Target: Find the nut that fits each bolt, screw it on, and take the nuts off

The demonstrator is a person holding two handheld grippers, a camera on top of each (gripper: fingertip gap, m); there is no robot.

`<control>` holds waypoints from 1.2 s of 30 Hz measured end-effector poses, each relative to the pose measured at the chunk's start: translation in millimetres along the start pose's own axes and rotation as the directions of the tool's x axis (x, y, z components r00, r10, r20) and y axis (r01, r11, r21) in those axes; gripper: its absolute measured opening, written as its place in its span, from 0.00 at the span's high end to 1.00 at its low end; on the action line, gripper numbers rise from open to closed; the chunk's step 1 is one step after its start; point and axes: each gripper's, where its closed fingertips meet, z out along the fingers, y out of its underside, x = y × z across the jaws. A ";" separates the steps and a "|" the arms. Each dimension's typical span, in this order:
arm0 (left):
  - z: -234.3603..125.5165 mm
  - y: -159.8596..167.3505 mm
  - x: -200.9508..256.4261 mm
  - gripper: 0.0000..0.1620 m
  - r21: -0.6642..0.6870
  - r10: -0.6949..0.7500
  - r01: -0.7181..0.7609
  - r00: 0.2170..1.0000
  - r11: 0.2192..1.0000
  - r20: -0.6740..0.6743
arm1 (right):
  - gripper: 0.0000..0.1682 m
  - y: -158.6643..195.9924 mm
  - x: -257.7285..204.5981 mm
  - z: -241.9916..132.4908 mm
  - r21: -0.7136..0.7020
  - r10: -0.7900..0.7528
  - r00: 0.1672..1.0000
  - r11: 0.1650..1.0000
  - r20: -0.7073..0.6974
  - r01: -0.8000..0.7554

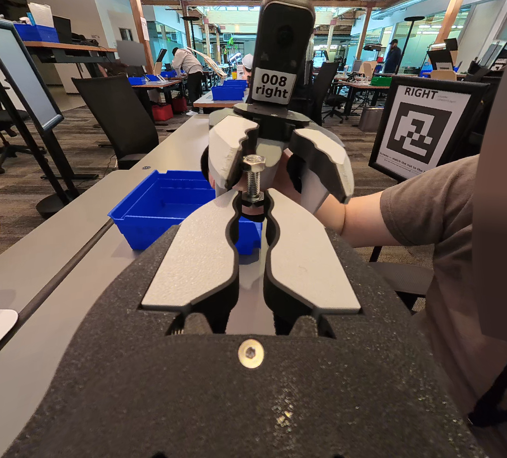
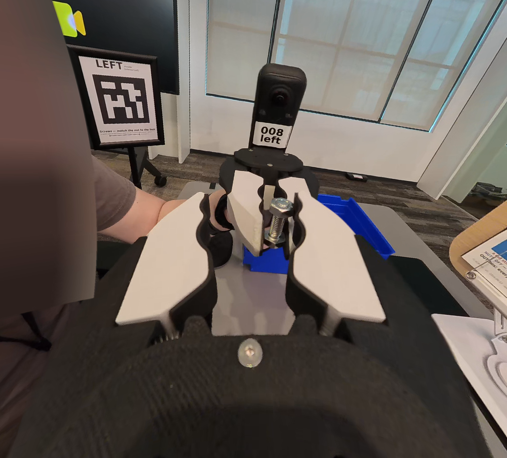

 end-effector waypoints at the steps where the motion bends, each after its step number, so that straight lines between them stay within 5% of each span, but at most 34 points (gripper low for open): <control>1: -0.5 -0.1 -1.2 0.91 0.001 0.003 -0.003 1.000 1.000 0.006 | 0.64 -0.1 0.5 -0.5 -0.003 -0.002 1.000 1.000 -0.005 0.002; 16: -0.1 -0.3 -2.6 0.91 0.003 0.011 -0.011 1.000 1.000 0.016 | 0.62 -1.6 6.6 -1.7 0.023 0.019 0.999 1.000 -0.028 -0.018; 24: -21.5 -12.8 -24.6 0.91 0.042 0.022 -0.028 0.990 0.999 0.137 | 0.65 -12.8 5.3 -13.6 0.042 -0.003 1.000 0.999 -0.030 0.004; 36: -7.0 -2.3 -11.6 0.91 -0.003 0.018 -0.018 0.998 1.000 0.065 | 0.63 -0.3 7.6 0.0 0.024 0.011 0.999 1.000 -0.038 -0.010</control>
